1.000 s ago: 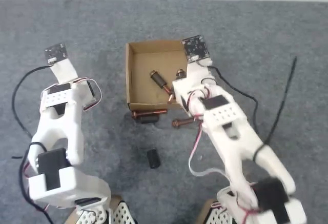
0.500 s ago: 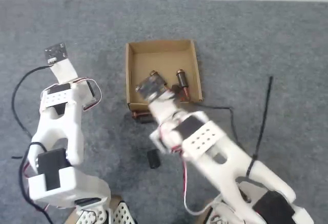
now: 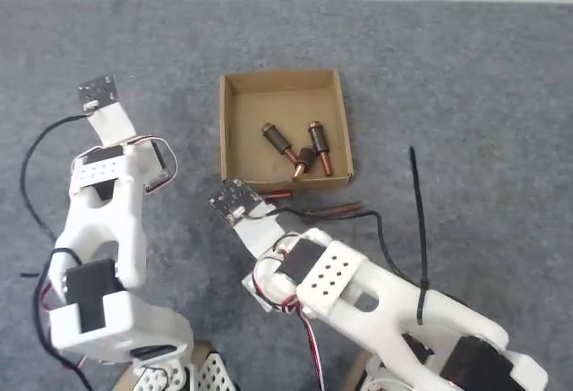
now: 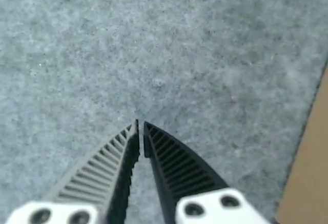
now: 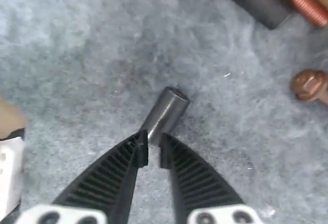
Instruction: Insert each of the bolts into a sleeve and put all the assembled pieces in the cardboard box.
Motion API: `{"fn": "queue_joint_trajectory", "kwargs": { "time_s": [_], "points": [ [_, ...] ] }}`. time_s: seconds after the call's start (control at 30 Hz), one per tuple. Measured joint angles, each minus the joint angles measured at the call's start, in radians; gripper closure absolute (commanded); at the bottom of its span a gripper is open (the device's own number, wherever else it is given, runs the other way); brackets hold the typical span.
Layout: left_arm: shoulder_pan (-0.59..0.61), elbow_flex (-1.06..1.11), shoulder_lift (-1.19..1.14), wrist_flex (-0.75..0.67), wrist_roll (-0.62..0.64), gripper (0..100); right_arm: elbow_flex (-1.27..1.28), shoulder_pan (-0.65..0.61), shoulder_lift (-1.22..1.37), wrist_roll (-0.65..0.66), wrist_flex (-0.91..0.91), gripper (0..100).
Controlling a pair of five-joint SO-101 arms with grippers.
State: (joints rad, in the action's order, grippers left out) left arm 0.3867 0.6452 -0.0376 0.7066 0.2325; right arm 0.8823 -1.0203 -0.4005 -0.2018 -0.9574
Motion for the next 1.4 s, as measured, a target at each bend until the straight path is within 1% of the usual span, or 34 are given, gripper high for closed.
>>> {"fn": "queue_joint_trajectory", "kwargs": {
  "time_s": [0.07,0.17,0.33,0.4,0.5,0.67,0.83,0.97,1.2,1.27,1.37,1.4],
  "points": [
    [0.0,0.0,0.0,0.0,0.0,99,0.038,-0.006,0.0,-0.009,0.032,79.9],
    [0.0,0.0,0.0,0.0,0.0,99,0.052,-0.029,0.0,-0.014,0.064,81.3],
    [0.0,0.0,0.0,0.0,0.0,99,0.052,-0.029,0.0,-0.021,0.129,81.8],
    [0.0,0.0,0.0,0.0,0.0,99,0.052,-0.029,0.0,-0.052,0.147,81.8],
    [0.0,0.0,0.0,0.0,0.0,99,0.052,-0.029,0.0,-0.083,0.158,81.8],
    [0.0,0.0,0.0,0.0,0.0,99,0.052,-0.029,0.002,-0.094,0.158,81.8],
    [0.0,0.0,0.0,0.0,0.0,99,0.051,-0.029,0.114,-0.138,0.192,82.0],
    [0.0,0.0,0.0,0.0,0.0,99,0.0,-0.029,0.221,-0.147,0.187,82.0],
    [0.0,0.0,0.0,0.0,0.0,99,-0.026,-0.021,0.25,-0.149,0.18,82.4],
    [0.0,0.0,0.0,0.0,0.0,99,-0.026,-0.02,0.25,-0.149,0.18,86.2],
    [0.0,0.0,0.0,0.0,0.0,99,-0.026,-0.014,0.25,-0.144,0.18,99.8],
    [0.0,0.0,0.0,0.0,0.0,99,-0.026,-0.009,0.25,-0.132,0.18,99.2]
  ]
}}
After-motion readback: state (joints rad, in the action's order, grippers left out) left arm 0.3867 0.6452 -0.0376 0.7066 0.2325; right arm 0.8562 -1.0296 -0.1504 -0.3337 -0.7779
